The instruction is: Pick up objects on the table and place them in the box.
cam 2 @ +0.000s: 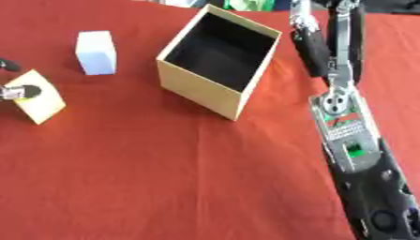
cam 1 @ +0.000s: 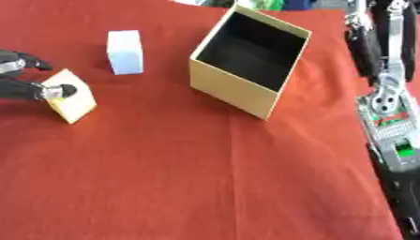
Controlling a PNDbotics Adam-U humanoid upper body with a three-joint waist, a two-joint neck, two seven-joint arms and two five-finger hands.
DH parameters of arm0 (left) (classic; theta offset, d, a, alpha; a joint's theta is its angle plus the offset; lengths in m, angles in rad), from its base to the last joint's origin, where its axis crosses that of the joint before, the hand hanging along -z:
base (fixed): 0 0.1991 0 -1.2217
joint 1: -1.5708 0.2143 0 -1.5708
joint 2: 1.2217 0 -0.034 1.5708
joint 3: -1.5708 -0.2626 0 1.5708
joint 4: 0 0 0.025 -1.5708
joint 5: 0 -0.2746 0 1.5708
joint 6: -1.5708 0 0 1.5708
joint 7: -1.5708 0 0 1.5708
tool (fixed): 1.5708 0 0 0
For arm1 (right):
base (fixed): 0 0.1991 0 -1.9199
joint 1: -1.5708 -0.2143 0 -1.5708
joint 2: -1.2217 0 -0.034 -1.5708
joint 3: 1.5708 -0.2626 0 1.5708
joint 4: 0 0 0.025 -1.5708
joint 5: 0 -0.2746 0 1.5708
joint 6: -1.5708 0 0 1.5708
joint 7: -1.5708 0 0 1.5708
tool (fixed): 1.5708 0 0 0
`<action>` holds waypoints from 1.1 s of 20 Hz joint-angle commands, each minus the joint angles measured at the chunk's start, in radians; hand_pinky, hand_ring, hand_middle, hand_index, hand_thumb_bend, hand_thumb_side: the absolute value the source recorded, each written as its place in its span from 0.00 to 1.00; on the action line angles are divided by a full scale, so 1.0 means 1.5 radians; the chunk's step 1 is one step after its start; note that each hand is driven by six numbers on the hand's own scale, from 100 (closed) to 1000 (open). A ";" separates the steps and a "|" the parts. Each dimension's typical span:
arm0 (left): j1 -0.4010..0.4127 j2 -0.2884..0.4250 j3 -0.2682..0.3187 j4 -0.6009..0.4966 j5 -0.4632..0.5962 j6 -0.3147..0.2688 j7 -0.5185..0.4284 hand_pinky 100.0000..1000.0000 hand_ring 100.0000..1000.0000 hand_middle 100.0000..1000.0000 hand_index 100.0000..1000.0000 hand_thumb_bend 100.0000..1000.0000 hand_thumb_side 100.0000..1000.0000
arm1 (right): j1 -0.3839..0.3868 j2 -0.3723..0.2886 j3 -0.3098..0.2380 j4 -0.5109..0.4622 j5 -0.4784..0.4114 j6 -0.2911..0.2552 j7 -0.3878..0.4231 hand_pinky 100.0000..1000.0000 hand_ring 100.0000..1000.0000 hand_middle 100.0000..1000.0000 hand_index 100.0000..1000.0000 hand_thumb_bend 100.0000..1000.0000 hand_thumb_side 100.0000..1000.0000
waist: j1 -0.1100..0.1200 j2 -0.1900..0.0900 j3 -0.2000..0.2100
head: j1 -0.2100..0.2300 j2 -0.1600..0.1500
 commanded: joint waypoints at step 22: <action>0.002 0.036 -0.024 -0.055 -0.042 0.012 -0.017 0.82 1.00 0.91 0.95 0.60 0.88 | -0.001 -0.006 -0.002 -0.012 -0.004 -0.001 0.001 0.77 0.72 0.68 1.00 0.00 0.80 | 0.007 -0.017 0.007 | -0.010 0.000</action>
